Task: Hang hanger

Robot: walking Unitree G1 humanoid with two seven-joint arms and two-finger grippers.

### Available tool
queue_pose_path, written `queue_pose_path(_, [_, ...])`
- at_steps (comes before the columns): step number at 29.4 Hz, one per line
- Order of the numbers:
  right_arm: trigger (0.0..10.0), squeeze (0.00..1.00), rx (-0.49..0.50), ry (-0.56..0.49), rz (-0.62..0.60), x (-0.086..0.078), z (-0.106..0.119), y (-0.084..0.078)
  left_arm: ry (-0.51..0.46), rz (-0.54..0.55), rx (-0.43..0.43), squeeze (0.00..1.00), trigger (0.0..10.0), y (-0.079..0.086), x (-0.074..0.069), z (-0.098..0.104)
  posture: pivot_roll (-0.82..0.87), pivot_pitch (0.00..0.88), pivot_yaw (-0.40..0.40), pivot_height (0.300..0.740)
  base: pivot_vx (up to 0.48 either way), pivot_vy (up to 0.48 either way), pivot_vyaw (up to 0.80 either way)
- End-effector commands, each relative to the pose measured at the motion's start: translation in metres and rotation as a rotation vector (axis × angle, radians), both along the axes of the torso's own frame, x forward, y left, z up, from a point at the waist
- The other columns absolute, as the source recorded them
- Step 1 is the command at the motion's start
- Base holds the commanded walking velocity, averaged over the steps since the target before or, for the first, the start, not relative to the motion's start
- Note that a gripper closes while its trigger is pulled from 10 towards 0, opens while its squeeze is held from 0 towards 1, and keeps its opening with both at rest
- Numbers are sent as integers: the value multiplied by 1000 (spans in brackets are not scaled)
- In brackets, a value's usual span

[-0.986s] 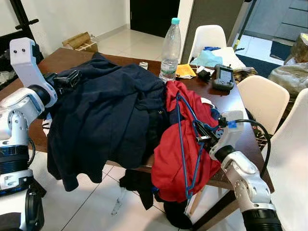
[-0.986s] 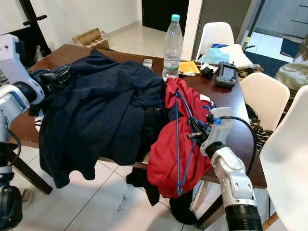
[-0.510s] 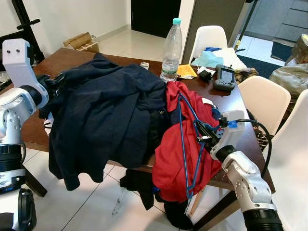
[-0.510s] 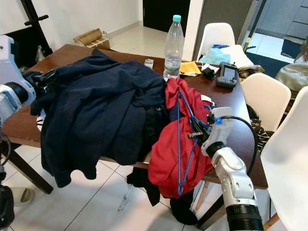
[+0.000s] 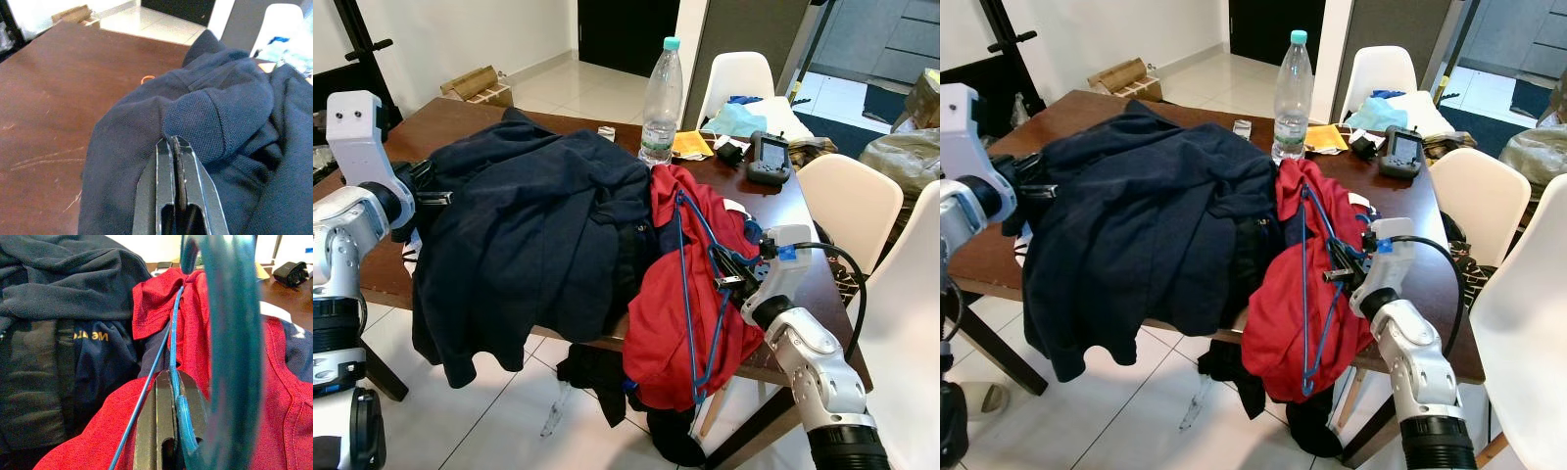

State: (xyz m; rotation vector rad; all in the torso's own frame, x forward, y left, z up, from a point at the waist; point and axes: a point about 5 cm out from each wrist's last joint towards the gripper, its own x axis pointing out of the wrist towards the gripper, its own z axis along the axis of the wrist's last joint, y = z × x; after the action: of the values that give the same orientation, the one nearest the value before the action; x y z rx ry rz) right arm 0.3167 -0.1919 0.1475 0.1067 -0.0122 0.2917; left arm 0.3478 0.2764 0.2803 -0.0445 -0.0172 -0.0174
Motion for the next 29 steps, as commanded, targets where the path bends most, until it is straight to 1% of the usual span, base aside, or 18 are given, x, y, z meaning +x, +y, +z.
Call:
queue_pose_path(1, [10000, 0, -7, 10, -20, -2, -2, -5, -148, -180, -45, 0, 0, -26, -3, 28, 110, 66, -45, 740, 0, 0, 0])
queue_pose_path(2, [10000, 0, -7, 10, -20, -2, -2, -5, -148, -180, -45, 0, 0, -26, -3, 28, 110, 66, -45, 740, 0, 0, 0])
queue_pose_path(4, [10000, 0, -7, 8, -21, -1, -2, -5, -358, -535, -131, 0, 0, -72, -25, 72, 109, 64, -42, 740, 0, 0, 0])
queue_pose_path(5, [10000, 0, -7, 8, -21, -1, -2, -5, -358, -535, -131, 0, 0, -72, -25, 72, 109, 64, -42, 740, 0, 0, 0])
queue_pose_path(6, [10000, 0, -6, 8, -22, 0, -2, -4, -413, -668, -149, 0, 0, -87, -36, 84, 111, 63, -40, 740, 0, 0, 0])
queue_pose_path(7, [10000, 0, -6, 8, -22, 0, -2, -4, -413, -668, -149, 0, 0, -87, -36, 84, 111, 63, -40, 740, 0, 0, 0])
queue_pose_path(9, [10000, 0, -4, 8, -24, 0, -2, -5, -449, -861, -139, 0, 0, -108, -56, 94, 112, 63, -38, 740, 0, 0, 0])
queue_pose_path(10, [10000, 0, -4, 8, -24, 0, -2, -5, -449, -861, -139, 0, 0, -108, -56, 94, 112, 63, -38, 740, 0, 0, 0])
queue_pose_path(11, [10000, 0, -3, 8, -25, 0, -2, -5, -453, -914, -126, 0, 0, -113, -61, 95, 112, 63, -38, 740, 0, 0, 0])
queue_pose_path(12, [10000, 0, -3, 8, -25, 0, -2, -5, -453, -914, -126, 0, 0, -113, -61, 95, 112, 63, -38, 740, 0, 0, 0])
queue_pose_path(15, [10000, 0, -2, 10, -25, 0, -3, -4, -457, -999, -109, 0, 0, -120, -71, 94, 116, 61, -38, 740, 0, 0, 0])
queue_pose_path(22, [10000, 0, -2, 9, -26, 1, -3, -4, -445, -1012, -135, 0, 0, -117, -72, 93, 118, 61, -38, 740, 0, 0, 0])
queue_pose_path(23, [10000, 0, -3, 8, -27, 1, -2, -5, -408, -1059, -124, 0, 0, -119, -75, 88, 116, 62, -36, 740, 0, 0, 0])
queue_pose_path(24, [10000, 0, -3, 8, -27, 1, -2, -5, -408, -1059, -124, 0, 0, -119, -75, 88, 116, 62, -36, 740, 0, 0, 0])
queue_pose_path(25, [10000, 0, -4, 9, -28, 0, -3, -5, -340, -1148, -71, 0, 0, -121, -84, 76, 114, 63, -35, 740, 0, 0, 0])
queue_pose_path(27, [10000, 0, -4, 9, -28, 0, -3, -5, -340, -1148, -71, 0, 0, -121, -84, 76, 114, 63, -35, 740, 0, 0, 0])
queue_pose_path(28, [10000, 0, -6, 10, -28, 0, -3, -5, -256, -1227, 13, 0, 0, -118, -96, 61, 113, 63, -35, 740, 0, 0, 0])
queue_pose_path(29, [10000, 0, -6, 10, -28, 0, -3, -5, -256, -1227, 13, 0, 0, -118, -96, 61, 113, 63, -35, 740, 0, 0, 0])
